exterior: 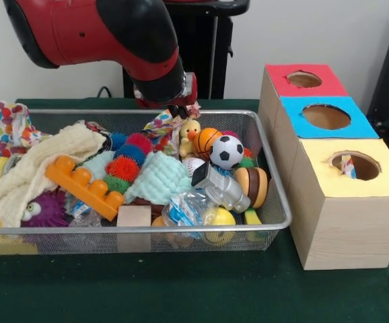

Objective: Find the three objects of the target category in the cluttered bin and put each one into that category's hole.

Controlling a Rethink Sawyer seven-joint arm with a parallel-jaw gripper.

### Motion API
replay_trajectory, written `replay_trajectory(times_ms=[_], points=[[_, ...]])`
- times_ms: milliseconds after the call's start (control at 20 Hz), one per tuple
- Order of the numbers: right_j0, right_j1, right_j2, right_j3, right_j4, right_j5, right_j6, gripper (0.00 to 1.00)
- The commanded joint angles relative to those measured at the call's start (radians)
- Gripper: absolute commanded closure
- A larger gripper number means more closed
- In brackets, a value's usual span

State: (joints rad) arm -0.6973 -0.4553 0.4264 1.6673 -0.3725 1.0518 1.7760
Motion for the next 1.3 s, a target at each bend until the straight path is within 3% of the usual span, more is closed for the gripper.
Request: replay_trajectory(times_ms=[50, 600, 1150, 1300], points=[[0.001, 0.009, 0.091, -0.147, 0.098, 0.125, -0.073, 1.00], [0.076, 0.017, 0.054, -0.252, 0.161, 0.201, 0.029, 1.00], [0.134, -0.024, 0.015, -0.210, 0.289, 0.179, 0.148, 1.00], [0.166, -0.028, -0.003, -0.216, 0.286, 0.195, 0.152, 1.00]])
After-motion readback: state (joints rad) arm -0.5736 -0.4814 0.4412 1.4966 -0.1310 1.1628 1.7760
